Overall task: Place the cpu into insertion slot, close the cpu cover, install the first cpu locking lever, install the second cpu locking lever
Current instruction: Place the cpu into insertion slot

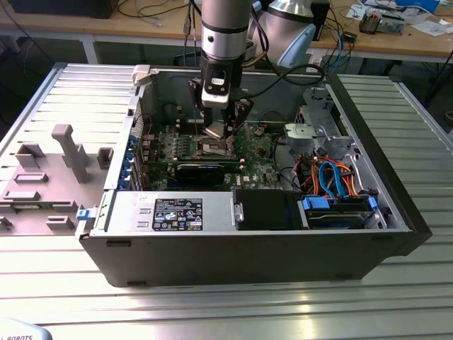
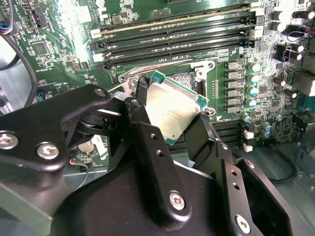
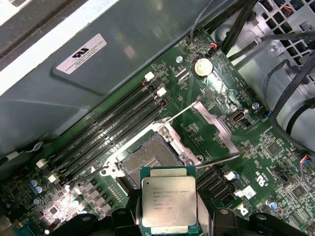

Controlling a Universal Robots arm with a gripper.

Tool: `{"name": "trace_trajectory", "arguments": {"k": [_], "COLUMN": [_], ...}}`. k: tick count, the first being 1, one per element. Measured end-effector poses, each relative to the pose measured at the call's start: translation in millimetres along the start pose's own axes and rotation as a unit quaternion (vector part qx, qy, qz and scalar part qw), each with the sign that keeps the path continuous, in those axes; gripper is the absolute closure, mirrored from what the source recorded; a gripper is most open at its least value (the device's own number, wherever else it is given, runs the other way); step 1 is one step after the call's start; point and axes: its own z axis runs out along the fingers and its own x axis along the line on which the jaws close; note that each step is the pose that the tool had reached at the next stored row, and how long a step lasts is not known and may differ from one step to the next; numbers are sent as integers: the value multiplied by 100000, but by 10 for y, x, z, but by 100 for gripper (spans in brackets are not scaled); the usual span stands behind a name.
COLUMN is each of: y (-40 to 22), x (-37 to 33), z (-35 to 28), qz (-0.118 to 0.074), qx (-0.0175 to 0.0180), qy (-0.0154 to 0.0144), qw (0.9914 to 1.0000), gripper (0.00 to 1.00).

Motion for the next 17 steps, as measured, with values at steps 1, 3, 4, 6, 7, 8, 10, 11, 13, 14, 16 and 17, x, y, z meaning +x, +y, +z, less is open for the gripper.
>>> {"name": "trace_trajectory", "arguments": {"k": [1,3,4,6,7,8,10,11,13,14,16,17], "y": [0,0,0,0,0,0,0,0,0,0,0,0], "x": [0,0,0,0,0,0,0,0,0,0,0,0], "z": [0,0,0,1,1,1,1,1,2,2,2,2], "qz": [39,133,208,340,375,420,535,604,689,730,888,982], "qx": [14,41,63,97,110,125,156,179,202,216,261,289], "qy": [-8,-29,-43,-69,-75,-85,-108,-121,-138,-146,-177,-198], "qw": [100000,100000,100000,99999,99999,99999,99998,99998,99997,99997,99996,99995], "gripper": [45,45,45,45,45,45,45,45,45,45,45,45]}}
